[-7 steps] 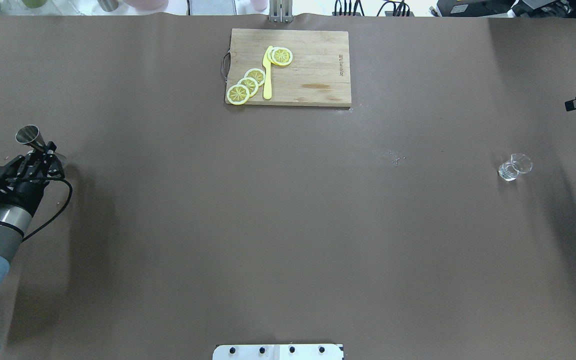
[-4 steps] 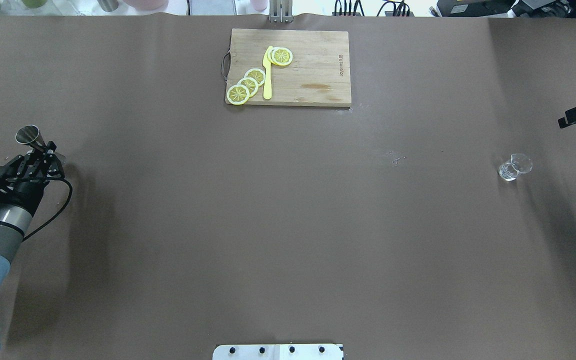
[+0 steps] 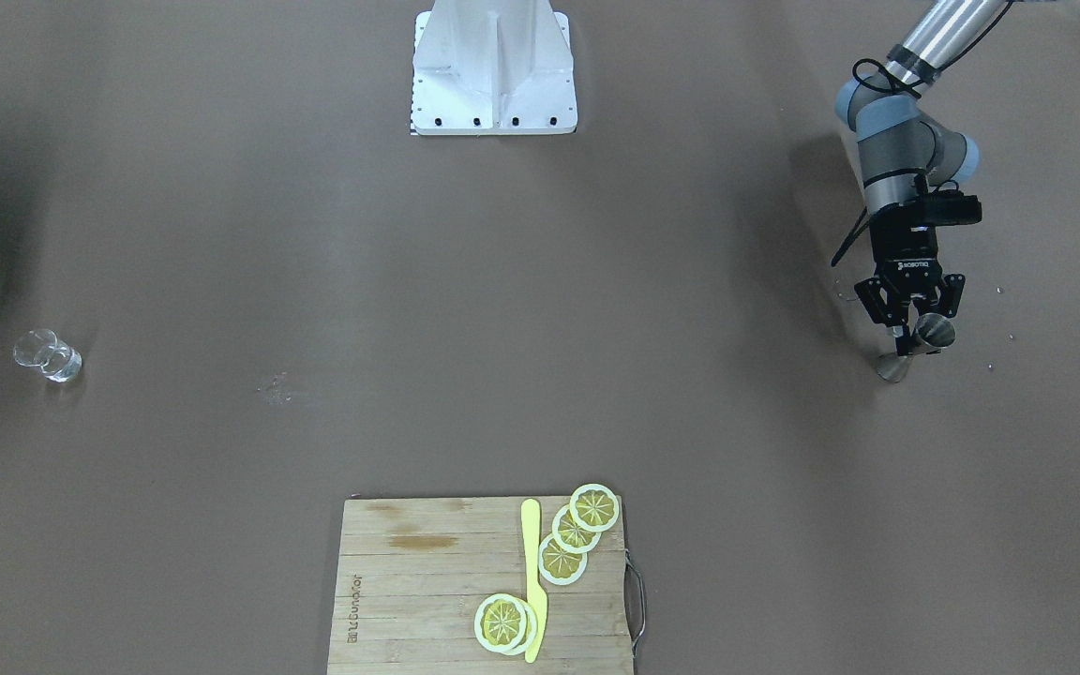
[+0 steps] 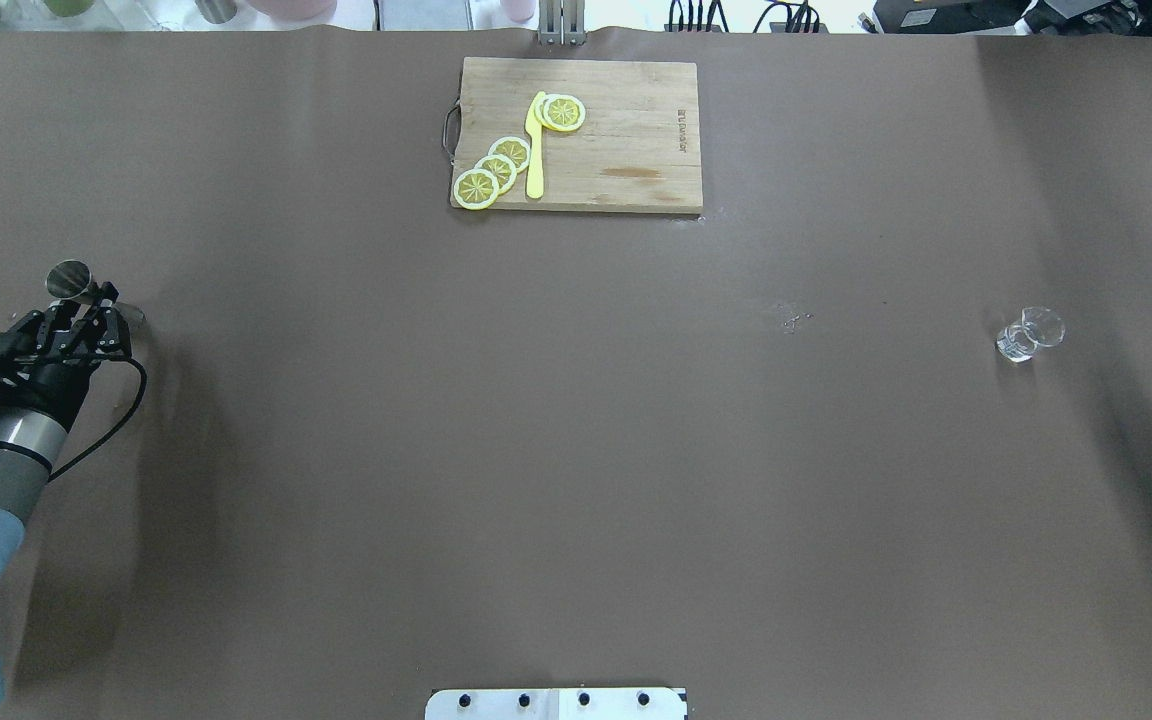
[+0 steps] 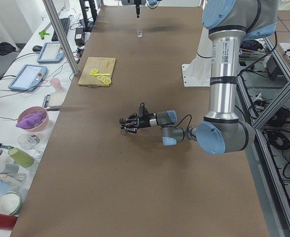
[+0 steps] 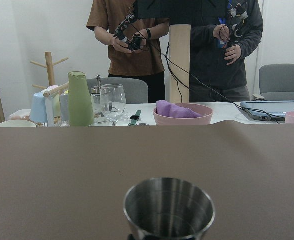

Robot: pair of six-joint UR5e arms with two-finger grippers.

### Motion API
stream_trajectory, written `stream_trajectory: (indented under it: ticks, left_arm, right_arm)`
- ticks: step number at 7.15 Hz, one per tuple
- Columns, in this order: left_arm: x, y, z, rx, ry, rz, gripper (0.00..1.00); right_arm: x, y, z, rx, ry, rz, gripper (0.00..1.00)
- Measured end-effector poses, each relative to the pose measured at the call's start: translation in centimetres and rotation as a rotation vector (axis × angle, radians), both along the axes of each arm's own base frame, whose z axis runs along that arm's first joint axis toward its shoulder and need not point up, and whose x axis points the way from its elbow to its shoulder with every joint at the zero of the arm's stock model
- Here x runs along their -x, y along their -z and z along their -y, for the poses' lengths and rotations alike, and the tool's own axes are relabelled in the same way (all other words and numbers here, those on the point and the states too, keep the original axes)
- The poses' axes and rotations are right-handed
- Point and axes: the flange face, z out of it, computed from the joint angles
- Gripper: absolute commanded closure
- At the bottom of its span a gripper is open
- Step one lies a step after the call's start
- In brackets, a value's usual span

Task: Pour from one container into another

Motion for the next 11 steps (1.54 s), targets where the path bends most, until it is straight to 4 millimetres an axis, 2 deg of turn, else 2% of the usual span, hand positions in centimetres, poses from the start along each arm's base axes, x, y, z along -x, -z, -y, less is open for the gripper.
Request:
stream_trajectory:
  ticks: [1, 2, 3, 7, 11]
  left_arm:
    - [0.0, 0.1, 0.0, -0.001, 0.0, -0.002, 0.31]
    - [0.0, 0.1, 0.0, -0.001, 0.0, -0.003, 0.1]
    - [0.0, 0.2, 0.0, -0.002, -0.001, -0.004, 0.04]
    - [-0.1, 0.4, 0.0, -0.005, -0.001, -0.01, 0.03]
    - [0.3, 1.2, -0.3, -0.01, -0.005, -0.02, 0.03]
  right_arm:
    - [-2.2, -1.3, -1.5, -0.001, 0.009, 0.0, 0.0]
    - [-3.4, -2.2, -2.9, 0.004, 0.011, 0.002, 0.0]
    - [-4.1, -2.7, -3.7, 0.009, 0.007, 0.003, 0.0]
    - [-5.9, -1.9, -4.2, -0.004, -0.026, 0.011, 0.0]
    - [-6.0, -0.7, -3.8, 0.042, -0.028, 0.005, 0.0]
